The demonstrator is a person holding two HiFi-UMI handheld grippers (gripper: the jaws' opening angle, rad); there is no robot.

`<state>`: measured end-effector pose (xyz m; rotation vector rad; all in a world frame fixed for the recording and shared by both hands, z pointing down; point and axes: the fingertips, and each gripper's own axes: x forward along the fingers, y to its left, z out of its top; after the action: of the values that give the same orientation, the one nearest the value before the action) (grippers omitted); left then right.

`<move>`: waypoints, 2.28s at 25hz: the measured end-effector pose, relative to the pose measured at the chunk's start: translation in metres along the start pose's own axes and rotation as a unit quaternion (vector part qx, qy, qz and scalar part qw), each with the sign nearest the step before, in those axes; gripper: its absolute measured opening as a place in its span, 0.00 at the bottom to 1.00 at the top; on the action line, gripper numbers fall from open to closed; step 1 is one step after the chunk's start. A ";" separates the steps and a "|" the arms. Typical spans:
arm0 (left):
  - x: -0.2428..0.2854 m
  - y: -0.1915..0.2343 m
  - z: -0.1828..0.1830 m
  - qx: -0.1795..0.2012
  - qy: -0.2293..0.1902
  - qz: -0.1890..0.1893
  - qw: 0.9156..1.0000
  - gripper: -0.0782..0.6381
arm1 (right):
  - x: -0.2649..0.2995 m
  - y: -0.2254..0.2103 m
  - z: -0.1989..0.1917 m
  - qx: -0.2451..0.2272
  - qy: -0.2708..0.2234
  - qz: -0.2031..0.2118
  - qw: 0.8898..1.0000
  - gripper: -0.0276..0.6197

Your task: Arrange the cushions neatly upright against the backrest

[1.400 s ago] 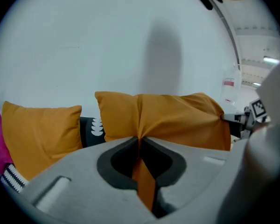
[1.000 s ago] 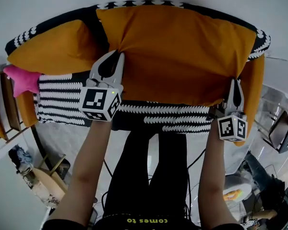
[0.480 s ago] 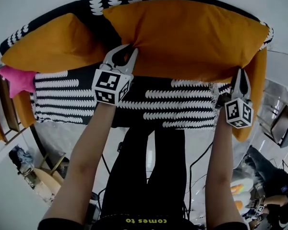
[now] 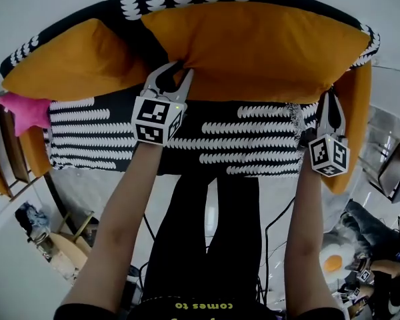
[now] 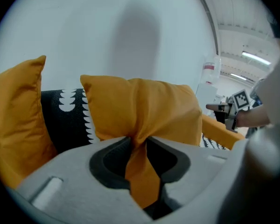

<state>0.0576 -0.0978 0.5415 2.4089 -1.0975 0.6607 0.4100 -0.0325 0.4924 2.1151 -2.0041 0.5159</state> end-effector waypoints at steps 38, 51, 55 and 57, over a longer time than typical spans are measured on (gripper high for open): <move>-0.348 -0.082 0.274 -0.005 -0.249 0.080 0.965 0.11 | -0.239 0.159 0.367 -0.046 -0.171 0.156 0.972 0.06; -0.355 -0.092 0.296 -0.003 -0.261 0.085 0.962 0.11 | -0.252 0.178 0.382 -0.026 -0.178 0.168 0.969 0.06; -0.356 -0.088 0.298 -0.003 -0.261 0.089 0.961 0.11 | -0.250 0.180 0.380 -0.022 -0.176 0.170 0.969 0.06; -0.355 -0.088 0.299 -0.006 -0.264 0.093 0.960 0.11 | -0.249 0.179 0.381 -0.025 -0.174 0.172 0.969 0.06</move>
<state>-0.0053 0.0006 0.0835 2.5614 -1.5406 0.0497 0.2725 0.0470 0.0302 1.9425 -2.5702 0.1387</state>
